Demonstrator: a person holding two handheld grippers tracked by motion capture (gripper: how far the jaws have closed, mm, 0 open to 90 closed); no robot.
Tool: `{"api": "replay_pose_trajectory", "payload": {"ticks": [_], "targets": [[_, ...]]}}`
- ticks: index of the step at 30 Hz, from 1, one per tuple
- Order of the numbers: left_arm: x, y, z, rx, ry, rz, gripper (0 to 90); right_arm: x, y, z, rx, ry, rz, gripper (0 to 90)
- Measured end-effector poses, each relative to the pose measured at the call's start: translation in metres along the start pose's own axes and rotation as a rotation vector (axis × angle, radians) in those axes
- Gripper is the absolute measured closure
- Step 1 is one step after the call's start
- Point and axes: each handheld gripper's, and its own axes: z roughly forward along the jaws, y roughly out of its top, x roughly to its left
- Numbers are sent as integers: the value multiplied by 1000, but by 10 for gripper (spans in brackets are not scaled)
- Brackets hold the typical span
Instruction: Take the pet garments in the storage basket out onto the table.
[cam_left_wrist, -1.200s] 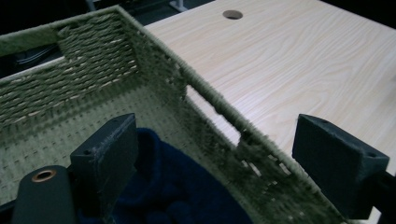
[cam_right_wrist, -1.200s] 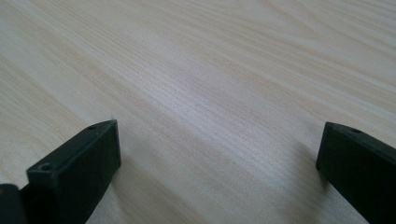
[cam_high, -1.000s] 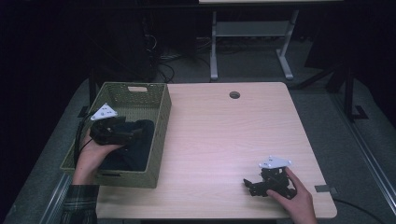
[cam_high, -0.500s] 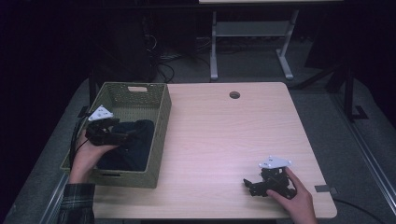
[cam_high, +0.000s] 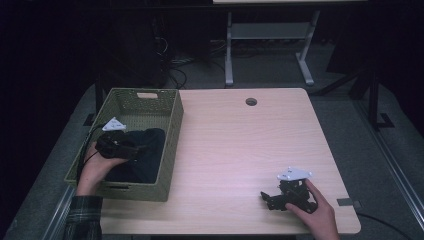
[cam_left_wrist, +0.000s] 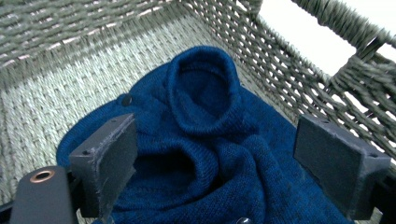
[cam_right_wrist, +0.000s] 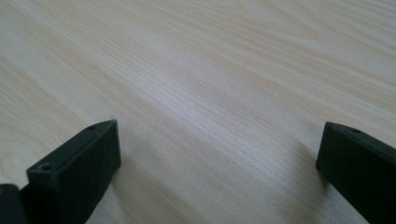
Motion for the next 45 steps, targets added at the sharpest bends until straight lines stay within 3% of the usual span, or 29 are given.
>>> {"api": "replay_pose_trajectory", "payload": {"ticks": [6,23,27,34,40,42,45], "targets": [[0,-3,7,28,-15,-13,133,0,0,0,0,0,0,0],[-3,-7,26,183,-27,-15,130,0,0,0,0,0,-1,0],[-5,-8,35,263,-66,-20,136,0,0,0,0,0,-1,0],[-8,-10,44,335,-52,9,136,0,0,0,0,0,0,0],[-12,-13,51,405,-44,59,138,0,0,0,0,0,-1,0],[-12,-11,51,423,-51,63,174,0,0,0,0,0,-1,0],[-13,-10,48,429,-74,59,379,0,0,0,0,0,0,0]]}}
